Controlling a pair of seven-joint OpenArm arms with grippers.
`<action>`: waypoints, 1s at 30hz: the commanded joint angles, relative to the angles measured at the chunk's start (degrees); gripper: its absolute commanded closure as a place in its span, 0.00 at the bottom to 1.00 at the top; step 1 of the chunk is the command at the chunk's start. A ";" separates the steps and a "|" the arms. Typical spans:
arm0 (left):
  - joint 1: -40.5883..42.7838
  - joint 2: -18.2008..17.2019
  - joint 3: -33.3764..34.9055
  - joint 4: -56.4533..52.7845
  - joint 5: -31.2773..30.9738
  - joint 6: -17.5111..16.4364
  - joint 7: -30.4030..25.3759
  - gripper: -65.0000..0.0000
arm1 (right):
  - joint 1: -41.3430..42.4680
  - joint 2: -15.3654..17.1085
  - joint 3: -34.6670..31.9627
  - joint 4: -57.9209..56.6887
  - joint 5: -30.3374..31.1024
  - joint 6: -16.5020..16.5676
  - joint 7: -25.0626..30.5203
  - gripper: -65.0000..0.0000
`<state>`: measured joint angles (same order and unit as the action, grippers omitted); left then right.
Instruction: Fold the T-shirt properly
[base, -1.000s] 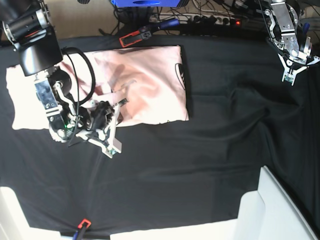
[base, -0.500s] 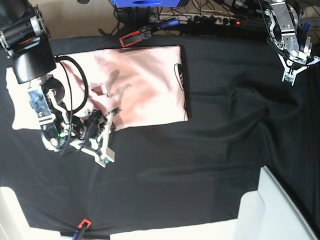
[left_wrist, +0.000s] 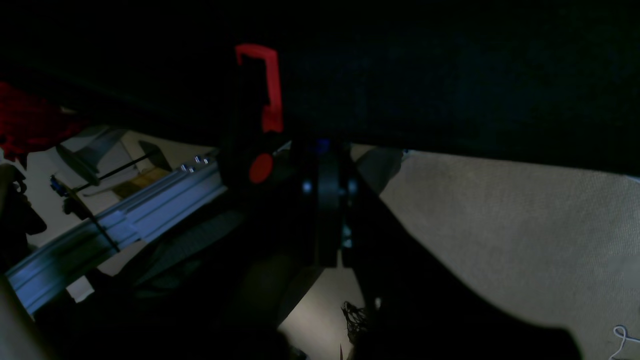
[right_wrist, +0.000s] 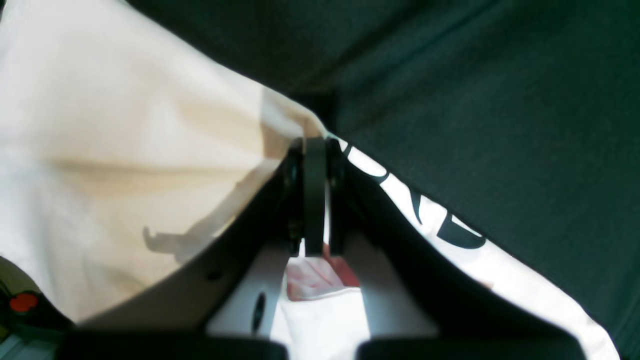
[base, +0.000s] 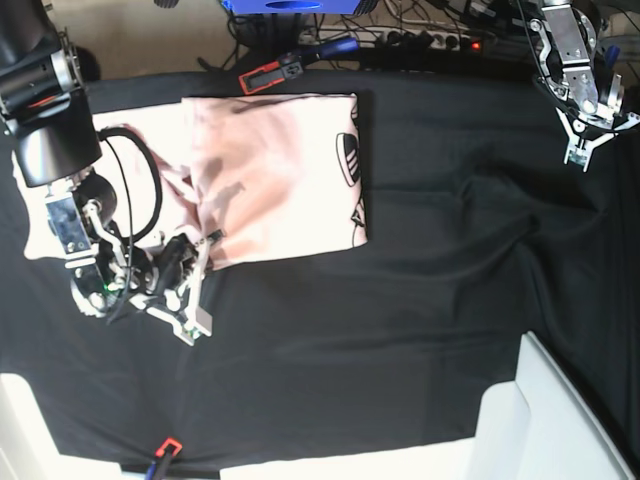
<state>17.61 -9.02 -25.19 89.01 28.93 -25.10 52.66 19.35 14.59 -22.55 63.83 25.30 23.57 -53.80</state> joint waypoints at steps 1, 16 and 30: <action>-0.07 -0.79 -0.35 0.88 0.83 0.44 0.04 1.00 | 1.52 0.66 0.26 0.65 0.15 0.12 0.57 0.99; -2.00 -0.61 -0.17 0.88 0.22 0.44 0.13 1.00 | -1.46 0.93 16.26 13.66 0.50 0.12 -7.34 0.51; -2.97 0.18 0.09 0.88 0.22 0.44 0.21 1.00 | -10.26 7.87 54.77 13.31 0.50 11.28 -13.06 0.22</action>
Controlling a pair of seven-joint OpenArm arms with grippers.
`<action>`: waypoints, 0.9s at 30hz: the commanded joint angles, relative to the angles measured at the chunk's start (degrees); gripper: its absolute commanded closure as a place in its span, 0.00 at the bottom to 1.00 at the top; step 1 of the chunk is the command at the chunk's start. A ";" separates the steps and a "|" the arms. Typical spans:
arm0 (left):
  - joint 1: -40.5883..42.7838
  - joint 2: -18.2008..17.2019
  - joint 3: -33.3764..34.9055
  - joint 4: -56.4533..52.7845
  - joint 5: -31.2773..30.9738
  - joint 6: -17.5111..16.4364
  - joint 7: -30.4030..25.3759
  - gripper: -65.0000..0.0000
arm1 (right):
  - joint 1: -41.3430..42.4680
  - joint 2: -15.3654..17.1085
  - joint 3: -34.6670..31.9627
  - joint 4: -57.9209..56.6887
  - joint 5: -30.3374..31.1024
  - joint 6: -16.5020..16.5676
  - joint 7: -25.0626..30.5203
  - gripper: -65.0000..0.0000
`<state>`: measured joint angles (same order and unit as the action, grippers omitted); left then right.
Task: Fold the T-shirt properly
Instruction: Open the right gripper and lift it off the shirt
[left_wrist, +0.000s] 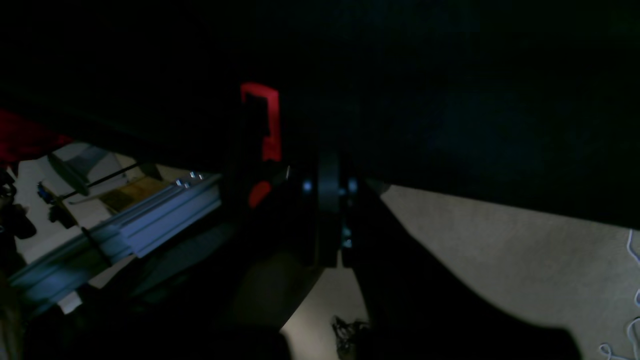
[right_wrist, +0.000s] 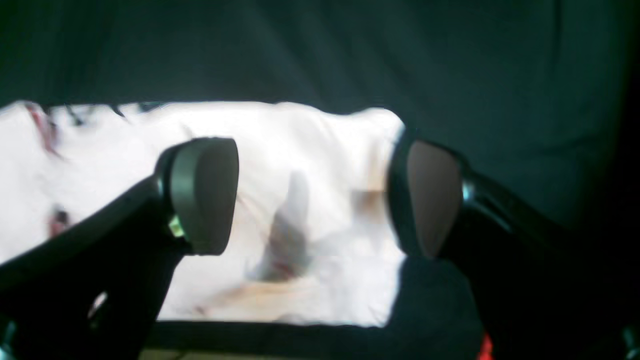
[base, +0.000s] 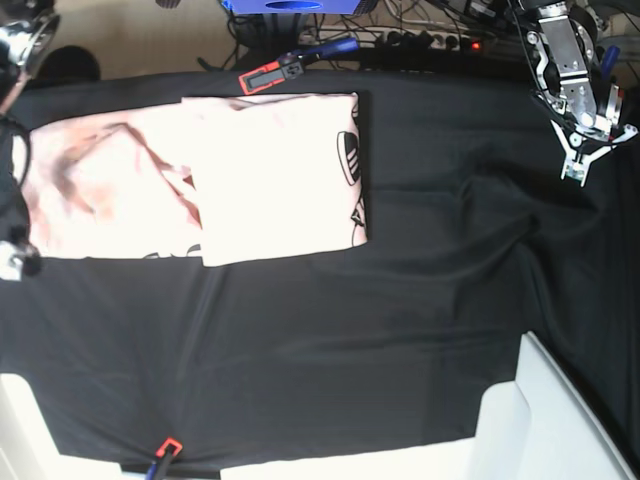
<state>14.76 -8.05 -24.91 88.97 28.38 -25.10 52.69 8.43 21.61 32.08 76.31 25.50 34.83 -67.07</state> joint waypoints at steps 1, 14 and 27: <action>-0.13 -0.78 -0.28 0.92 0.76 0.44 0.28 1.00 | 0.59 1.82 1.11 -1.90 0.22 2.05 1.27 0.22; 0.05 -0.78 -0.81 1.10 0.76 0.44 0.11 1.00 | 0.94 6.13 9.82 -25.54 0.39 5.17 10.76 0.22; 0.40 -0.87 -0.81 1.36 0.76 0.44 -0.07 1.00 | 0.94 11.76 9.29 -41.63 0.31 5.17 21.49 0.22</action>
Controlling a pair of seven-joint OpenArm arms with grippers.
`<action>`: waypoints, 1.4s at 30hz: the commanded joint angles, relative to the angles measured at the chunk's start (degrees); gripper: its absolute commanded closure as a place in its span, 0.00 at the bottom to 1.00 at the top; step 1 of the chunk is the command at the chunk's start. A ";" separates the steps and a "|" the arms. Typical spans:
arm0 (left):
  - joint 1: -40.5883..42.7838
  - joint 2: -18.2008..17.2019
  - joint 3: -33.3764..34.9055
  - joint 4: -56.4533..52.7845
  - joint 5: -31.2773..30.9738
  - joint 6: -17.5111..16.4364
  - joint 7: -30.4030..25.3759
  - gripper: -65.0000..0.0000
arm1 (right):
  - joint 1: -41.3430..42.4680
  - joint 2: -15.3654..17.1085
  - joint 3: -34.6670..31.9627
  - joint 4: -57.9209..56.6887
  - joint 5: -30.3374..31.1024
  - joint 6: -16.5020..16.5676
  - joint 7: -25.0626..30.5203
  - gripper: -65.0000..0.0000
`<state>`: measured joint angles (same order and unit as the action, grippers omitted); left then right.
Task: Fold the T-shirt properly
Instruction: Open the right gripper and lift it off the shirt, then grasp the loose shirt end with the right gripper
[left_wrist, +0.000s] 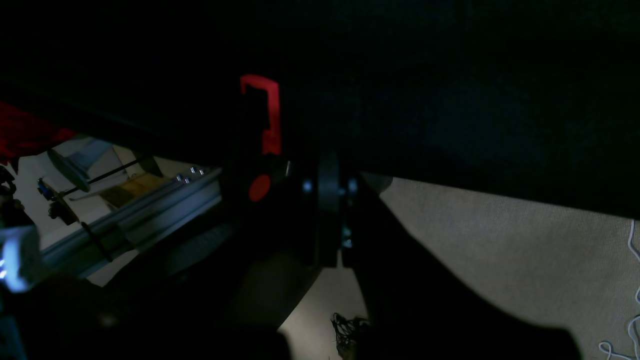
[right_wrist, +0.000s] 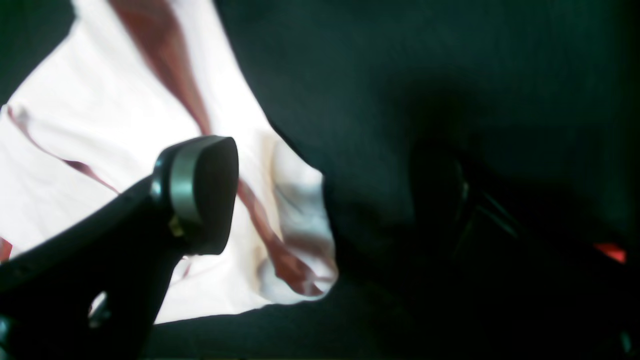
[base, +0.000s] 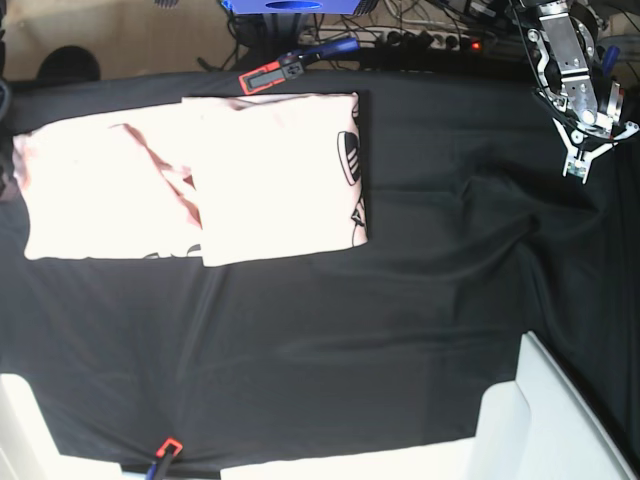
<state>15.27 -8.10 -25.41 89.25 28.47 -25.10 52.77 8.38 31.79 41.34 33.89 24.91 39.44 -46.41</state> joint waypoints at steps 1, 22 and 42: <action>-0.10 -0.83 -0.31 0.99 0.67 0.44 -0.16 1.00 | 0.98 1.40 0.02 0.62 0.90 0.56 0.74 0.22; -0.01 -0.83 -0.31 0.64 0.67 0.44 -0.16 1.00 | 1.68 -5.29 -7.72 1.85 0.90 0.56 -2.33 0.22; -0.45 -0.83 -0.22 -3.85 0.76 0.44 -0.07 1.00 | -3.15 -11.44 -7.72 13.63 0.90 0.56 -12.00 0.46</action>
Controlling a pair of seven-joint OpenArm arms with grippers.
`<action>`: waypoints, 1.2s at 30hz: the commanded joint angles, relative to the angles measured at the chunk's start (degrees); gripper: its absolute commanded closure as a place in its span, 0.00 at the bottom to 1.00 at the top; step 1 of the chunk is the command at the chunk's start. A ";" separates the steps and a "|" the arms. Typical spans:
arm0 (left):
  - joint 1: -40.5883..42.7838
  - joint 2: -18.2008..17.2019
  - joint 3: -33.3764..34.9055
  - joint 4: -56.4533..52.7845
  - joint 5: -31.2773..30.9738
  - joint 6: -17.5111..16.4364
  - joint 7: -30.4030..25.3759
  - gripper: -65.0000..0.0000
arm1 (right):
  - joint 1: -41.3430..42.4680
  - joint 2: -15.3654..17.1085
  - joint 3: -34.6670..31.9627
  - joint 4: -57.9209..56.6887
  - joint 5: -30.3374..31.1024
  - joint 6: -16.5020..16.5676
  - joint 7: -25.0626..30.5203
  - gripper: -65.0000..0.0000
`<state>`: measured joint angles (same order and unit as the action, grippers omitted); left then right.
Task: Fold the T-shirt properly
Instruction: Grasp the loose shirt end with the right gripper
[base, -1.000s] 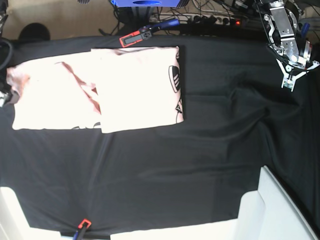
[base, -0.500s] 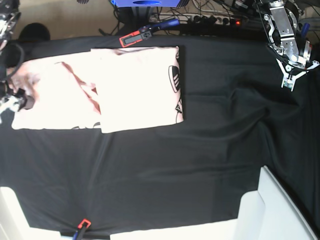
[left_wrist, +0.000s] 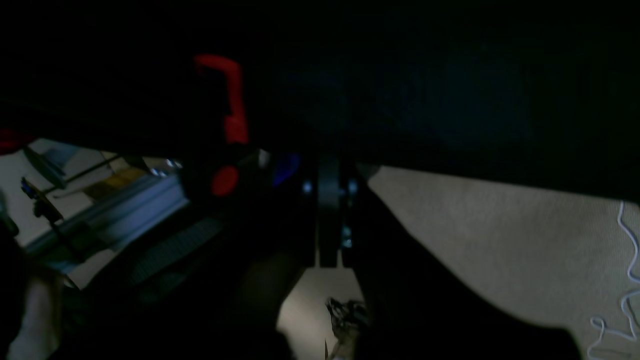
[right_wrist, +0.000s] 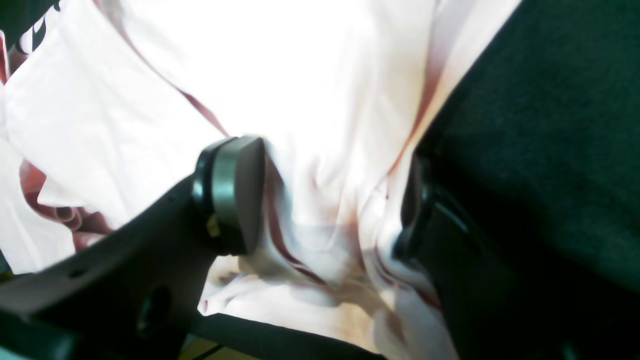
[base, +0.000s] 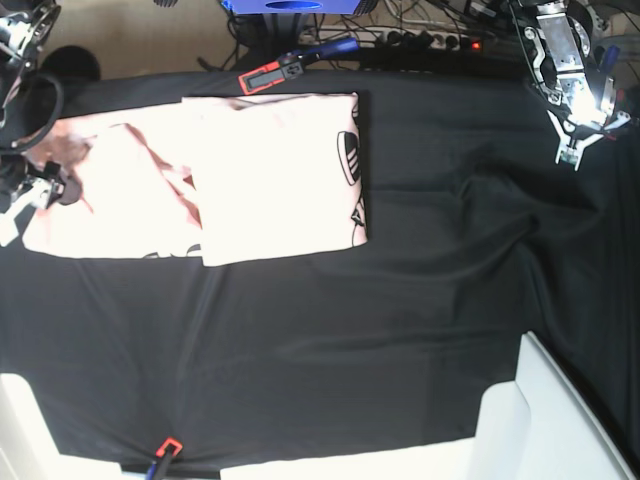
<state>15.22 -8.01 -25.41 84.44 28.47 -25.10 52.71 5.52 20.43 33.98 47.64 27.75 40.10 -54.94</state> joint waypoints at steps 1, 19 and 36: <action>-0.41 -0.91 -0.22 0.79 0.76 0.44 0.00 1.00 | -0.29 -0.07 -0.35 -0.12 -1.95 -0.10 -3.66 0.46; -0.41 -0.82 -0.22 0.96 0.76 0.44 0.00 1.00 | 1.38 2.30 -0.53 -0.03 -2.30 -0.10 -3.22 1.00; -0.41 -0.82 -0.22 1.05 0.76 0.44 0.00 1.00 | 2.61 8.54 -3.08 8.14 -2.30 -0.10 -5.06 1.00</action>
<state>14.96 -8.08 -25.41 84.49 28.45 -25.10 52.66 7.16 27.62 30.72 54.81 24.36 39.79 -60.90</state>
